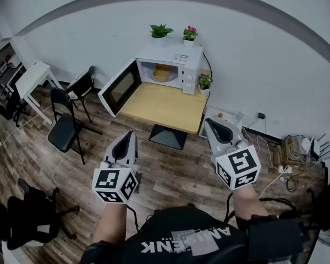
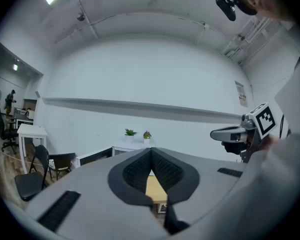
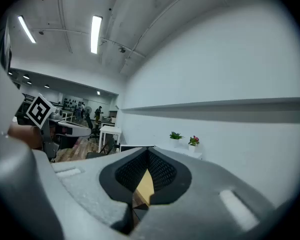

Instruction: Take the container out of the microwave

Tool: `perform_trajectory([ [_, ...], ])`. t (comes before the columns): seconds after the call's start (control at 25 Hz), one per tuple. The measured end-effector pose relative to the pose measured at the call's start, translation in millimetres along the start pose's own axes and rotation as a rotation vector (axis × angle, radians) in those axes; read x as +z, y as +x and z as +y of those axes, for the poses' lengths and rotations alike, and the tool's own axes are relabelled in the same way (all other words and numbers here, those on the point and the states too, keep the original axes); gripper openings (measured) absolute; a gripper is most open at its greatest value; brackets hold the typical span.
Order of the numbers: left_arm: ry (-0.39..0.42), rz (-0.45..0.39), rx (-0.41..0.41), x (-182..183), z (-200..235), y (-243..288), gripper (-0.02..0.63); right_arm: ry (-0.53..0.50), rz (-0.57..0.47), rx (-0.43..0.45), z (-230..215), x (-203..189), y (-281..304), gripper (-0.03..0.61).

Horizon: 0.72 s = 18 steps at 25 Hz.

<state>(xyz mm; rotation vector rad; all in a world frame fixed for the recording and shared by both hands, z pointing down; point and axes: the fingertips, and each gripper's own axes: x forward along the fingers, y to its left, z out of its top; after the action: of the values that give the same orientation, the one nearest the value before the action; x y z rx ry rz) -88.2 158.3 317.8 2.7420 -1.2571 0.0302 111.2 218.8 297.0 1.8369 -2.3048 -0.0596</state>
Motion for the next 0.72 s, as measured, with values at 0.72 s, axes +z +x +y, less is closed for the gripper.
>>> perform_trajectory([
  [0.72,0.042,0.006,0.034,-4,33,-26,0.0,0.028,-0.029,-0.026,22,6,2,0.006],
])
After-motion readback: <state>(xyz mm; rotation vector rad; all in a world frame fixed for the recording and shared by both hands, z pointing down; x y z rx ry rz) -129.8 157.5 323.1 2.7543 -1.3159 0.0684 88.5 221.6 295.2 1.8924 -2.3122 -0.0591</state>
